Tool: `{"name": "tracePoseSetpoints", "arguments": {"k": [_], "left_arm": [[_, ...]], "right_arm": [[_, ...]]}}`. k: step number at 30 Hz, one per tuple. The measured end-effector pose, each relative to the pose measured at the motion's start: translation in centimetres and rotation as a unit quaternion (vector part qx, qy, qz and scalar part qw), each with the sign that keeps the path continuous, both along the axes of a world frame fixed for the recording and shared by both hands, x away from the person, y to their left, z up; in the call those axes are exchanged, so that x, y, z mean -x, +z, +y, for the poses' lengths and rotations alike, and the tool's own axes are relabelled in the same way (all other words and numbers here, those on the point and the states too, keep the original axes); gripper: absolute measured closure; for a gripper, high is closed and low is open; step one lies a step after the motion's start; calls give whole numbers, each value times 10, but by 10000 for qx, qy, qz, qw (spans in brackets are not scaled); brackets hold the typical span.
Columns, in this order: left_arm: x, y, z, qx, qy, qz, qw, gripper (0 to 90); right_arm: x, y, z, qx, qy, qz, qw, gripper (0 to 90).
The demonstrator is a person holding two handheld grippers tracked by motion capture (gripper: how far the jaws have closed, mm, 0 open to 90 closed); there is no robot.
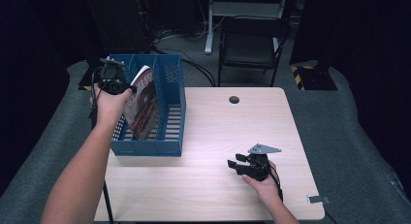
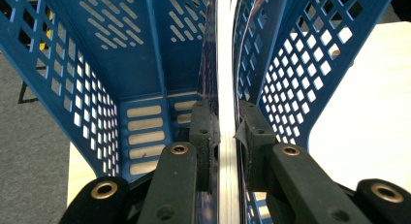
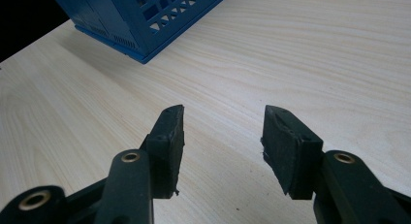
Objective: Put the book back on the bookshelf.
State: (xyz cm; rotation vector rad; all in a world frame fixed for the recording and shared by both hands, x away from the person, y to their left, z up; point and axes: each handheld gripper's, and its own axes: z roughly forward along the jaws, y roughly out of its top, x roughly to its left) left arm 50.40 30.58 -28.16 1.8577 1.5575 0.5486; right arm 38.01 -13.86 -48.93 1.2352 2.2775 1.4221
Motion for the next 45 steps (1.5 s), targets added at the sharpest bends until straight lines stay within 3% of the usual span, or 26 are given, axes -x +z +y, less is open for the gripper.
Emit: {"name": "tracePoseSetpoints", "arguments": {"k": [15, 24, 33, 37, 45], "left_arm": [[15, -2, 3, 39, -198, 73, 9998, 797], [18, -3, 2, 17, -191, 26, 9998, 797], [22, -1, 4, 5, -325, 117, 9994, 784], [22, -2, 6, 82, -230, 104, 9996, 797], [22, -2, 6, 72, -351, 111, 9993, 796]], "right_arm": [[0, -1, 0, -2, -15, -13, 10000, 500], [0, -1, 0, -2, -10, -18, 10000, 500], [0, -1, 0, -1, -8, -11, 10000, 500], [0, -1, 0, 8, -1, 2, 10000, 500], [0, -2, 0, 12, -21, 14, 10000, 499]]}}
